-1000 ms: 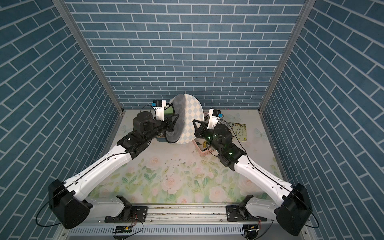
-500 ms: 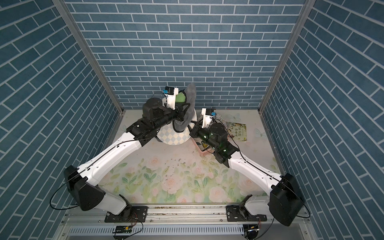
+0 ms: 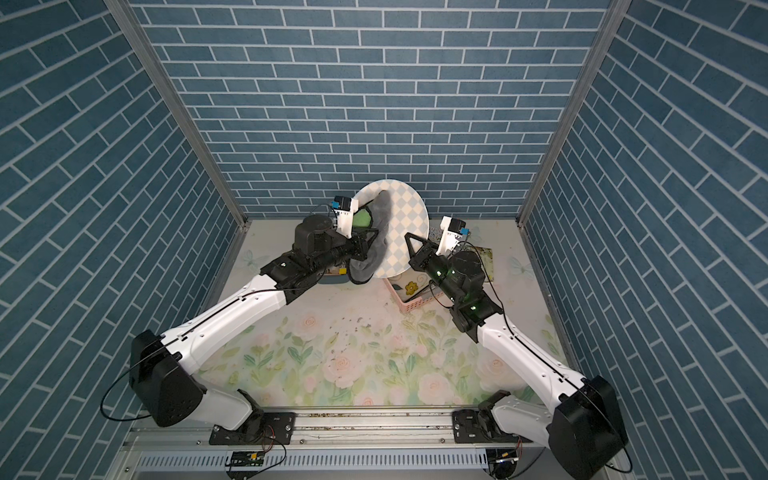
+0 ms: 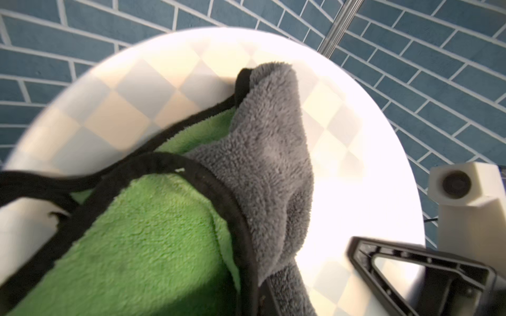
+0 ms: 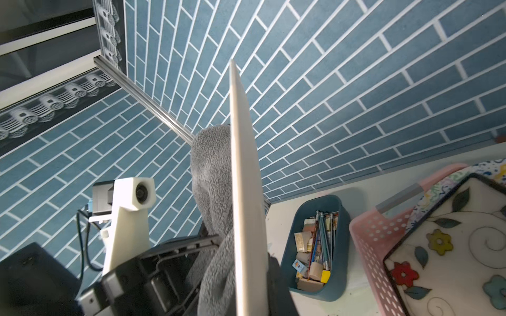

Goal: Wipe the wet plate dry
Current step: Wipe the plate with towel.

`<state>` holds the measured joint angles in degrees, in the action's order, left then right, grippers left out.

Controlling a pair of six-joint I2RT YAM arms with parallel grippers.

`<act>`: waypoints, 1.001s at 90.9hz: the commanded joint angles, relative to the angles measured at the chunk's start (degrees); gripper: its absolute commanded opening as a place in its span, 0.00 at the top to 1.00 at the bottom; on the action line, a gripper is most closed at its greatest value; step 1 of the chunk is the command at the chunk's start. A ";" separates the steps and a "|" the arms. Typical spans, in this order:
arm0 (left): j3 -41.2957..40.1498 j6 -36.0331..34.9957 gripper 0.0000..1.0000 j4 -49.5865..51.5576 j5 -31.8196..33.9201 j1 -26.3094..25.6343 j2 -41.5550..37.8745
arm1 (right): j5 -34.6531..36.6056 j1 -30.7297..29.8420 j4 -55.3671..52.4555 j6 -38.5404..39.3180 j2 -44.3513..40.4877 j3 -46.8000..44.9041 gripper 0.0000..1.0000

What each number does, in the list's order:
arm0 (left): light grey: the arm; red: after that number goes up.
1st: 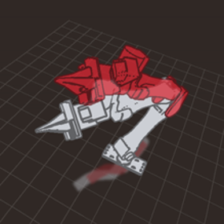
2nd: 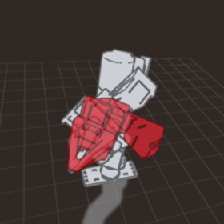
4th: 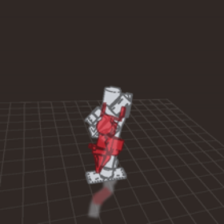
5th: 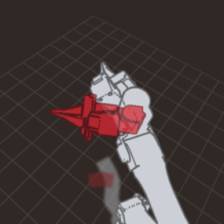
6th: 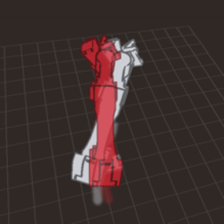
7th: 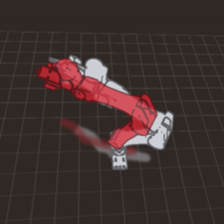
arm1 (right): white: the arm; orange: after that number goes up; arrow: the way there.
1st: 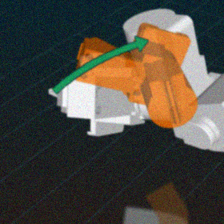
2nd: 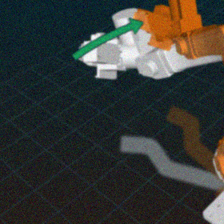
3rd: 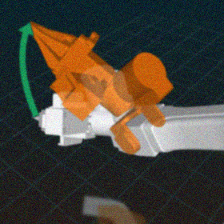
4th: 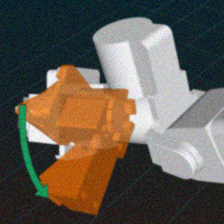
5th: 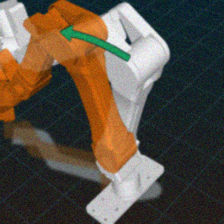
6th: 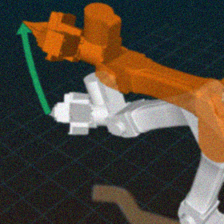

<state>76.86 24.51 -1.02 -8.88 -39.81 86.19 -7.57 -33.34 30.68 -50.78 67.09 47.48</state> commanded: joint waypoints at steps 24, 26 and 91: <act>-1.44 11.50 1.00 7.32 8.52 3.92 1.19 | -2.94 -0.36 22.58 -10.60 -4.34 -0.70 1.00; -2.59 12.09 1.00 6.70 7.76 5.53 0.41 | -3.30 -0.33 22.21 -10.31 -4.67 -0.68 1.00; 15.66 -4.23 1.00 10.44 -0.92 -4.11 10.65 | -14.74 -8.34 20.27 -0.67 -0.04 1.64 1.00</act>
<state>87.59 30.44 -2.44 -9.69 -35.31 89.78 -12.08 -39.57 36.75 -55.07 68.86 44.99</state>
